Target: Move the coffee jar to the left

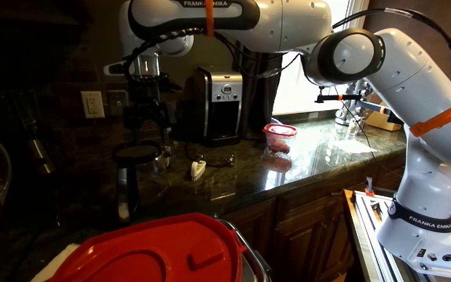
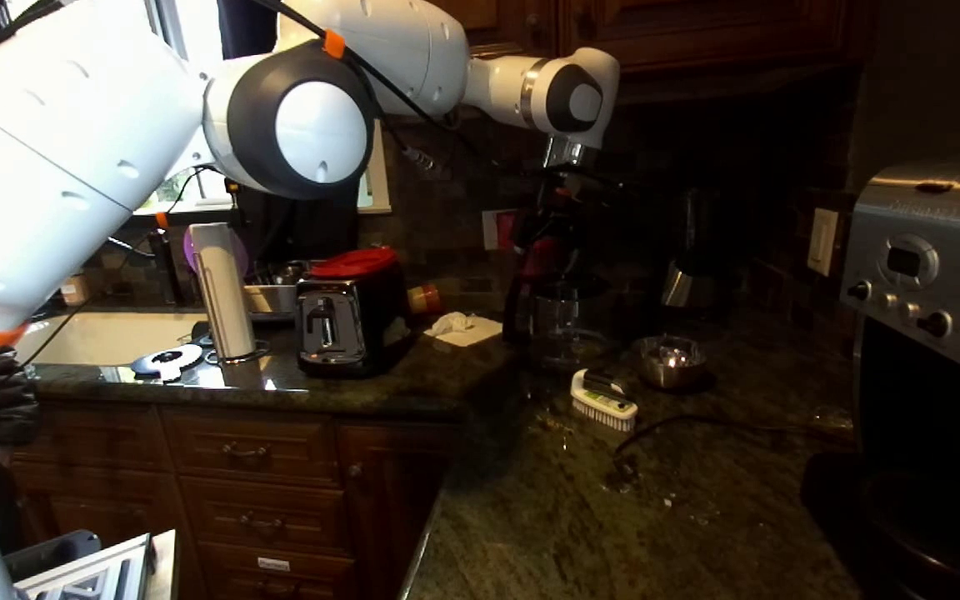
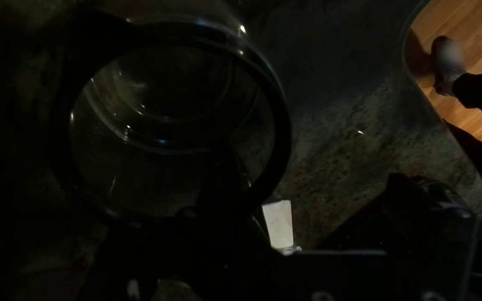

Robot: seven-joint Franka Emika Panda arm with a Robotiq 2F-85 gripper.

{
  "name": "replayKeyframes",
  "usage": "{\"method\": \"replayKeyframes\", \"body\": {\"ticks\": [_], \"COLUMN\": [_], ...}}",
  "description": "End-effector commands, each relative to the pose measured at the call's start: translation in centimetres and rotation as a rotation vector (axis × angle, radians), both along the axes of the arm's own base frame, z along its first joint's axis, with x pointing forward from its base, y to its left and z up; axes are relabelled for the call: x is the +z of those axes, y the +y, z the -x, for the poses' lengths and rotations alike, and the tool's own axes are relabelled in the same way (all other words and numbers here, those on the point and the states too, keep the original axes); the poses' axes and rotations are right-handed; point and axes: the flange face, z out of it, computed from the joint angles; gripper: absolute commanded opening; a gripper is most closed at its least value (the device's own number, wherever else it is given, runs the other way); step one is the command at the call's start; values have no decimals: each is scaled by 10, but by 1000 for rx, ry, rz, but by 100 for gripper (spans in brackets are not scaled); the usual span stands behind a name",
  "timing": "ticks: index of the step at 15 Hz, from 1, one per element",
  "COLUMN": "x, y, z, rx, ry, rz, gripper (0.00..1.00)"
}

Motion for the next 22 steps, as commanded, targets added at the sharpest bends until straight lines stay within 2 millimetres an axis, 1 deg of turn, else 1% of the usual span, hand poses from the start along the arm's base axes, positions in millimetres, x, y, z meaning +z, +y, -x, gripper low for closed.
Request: {"method": "replayKeyframes", "body": {"ticks": [1,3,5,9,10,11,12,16,22], "x": [34,55,74,98,94,98,99,94,94], "y": [-19,-34,-52,-89,-78,-85,-87,-79,-79], "z": [17,26,30,38,26,27,27,27,27], "rx": [46,82,91,76,63,57,55,64,64], "ry": [30,30,9,-36,-45,-50,-52,-45,-45], "rz": [-45,-82,-104,-125,-103,-104,-104,-105,-105], "gripper": [100,100,100,100,100,100,100,100,100]}}
